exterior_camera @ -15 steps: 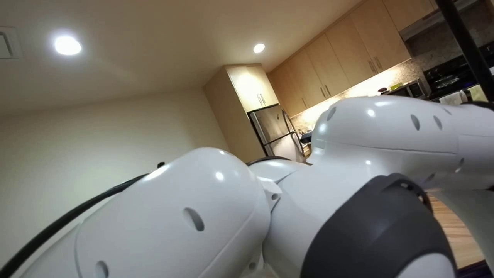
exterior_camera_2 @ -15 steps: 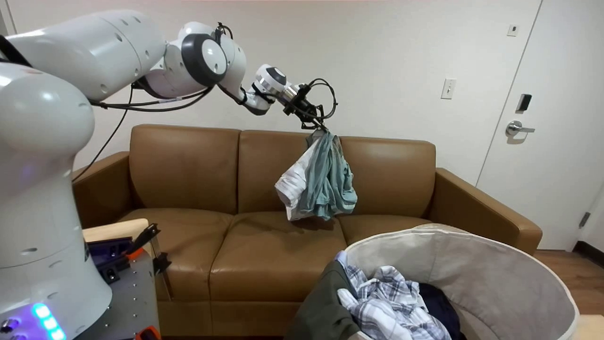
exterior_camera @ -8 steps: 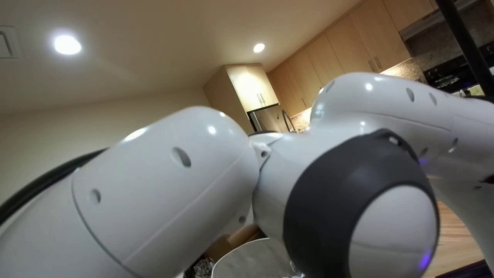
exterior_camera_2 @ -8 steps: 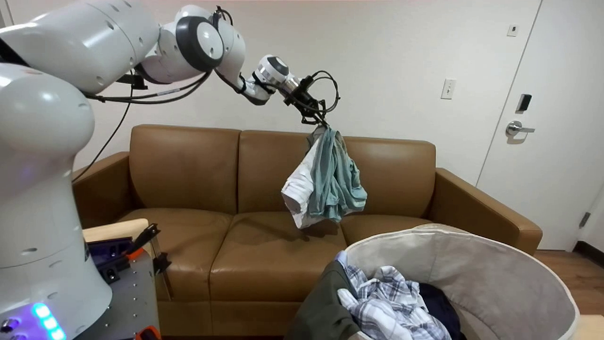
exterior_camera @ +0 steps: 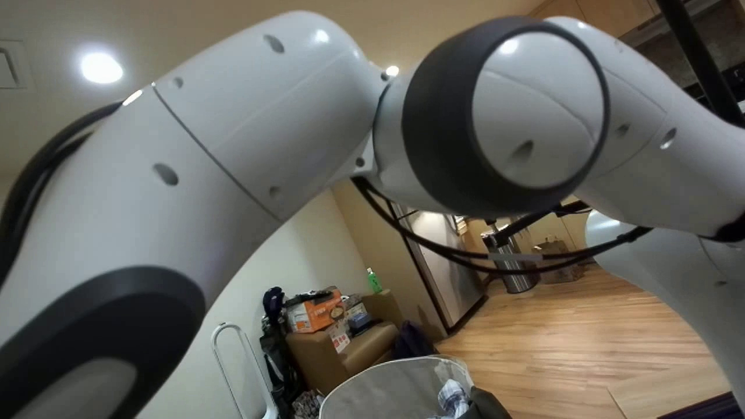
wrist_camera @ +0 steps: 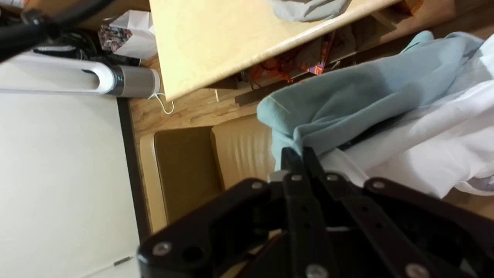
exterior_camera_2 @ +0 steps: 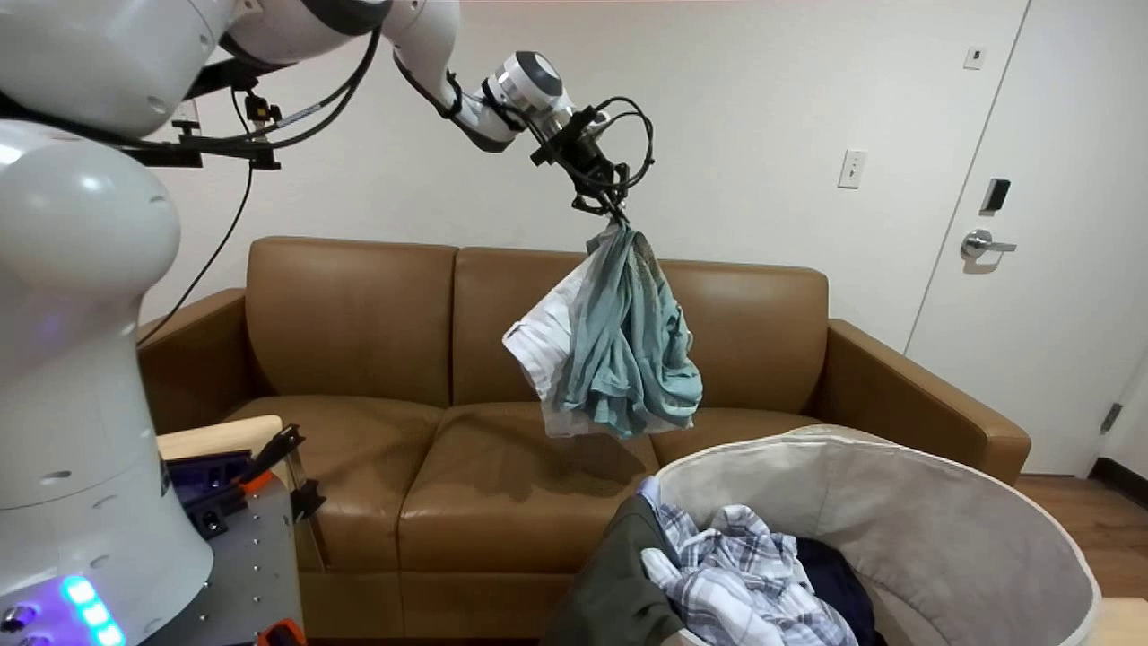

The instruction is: Pick up the clothing from the sofa and put it in the laundry bag

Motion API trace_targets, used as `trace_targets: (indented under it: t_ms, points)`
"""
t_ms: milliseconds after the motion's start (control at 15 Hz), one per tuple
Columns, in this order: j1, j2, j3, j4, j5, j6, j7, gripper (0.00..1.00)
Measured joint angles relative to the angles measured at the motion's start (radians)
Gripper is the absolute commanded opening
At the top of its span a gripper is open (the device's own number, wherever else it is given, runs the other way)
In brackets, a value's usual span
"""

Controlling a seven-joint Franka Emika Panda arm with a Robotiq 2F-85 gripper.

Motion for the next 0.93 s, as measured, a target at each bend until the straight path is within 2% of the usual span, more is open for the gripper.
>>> trace_targets:
  t_ms: [200, 600, 800, 933]
  points:
    - [0.011, -0.077, -0.009, -0.094, 0.0, 0.001, 0.049, 0.04]
    - [0.004, -0.092, -0.01, -0.124, 0.034, -0.013, 0.043, 0.02]
    - [-0.018, -0.204, -0.024, -0.226, 0.094, -0.013, 0.048, 0.02]
    - [-0.02, -0.302, -0.04, -0.307, 0.119, -0.013, 0.094, 0.02]
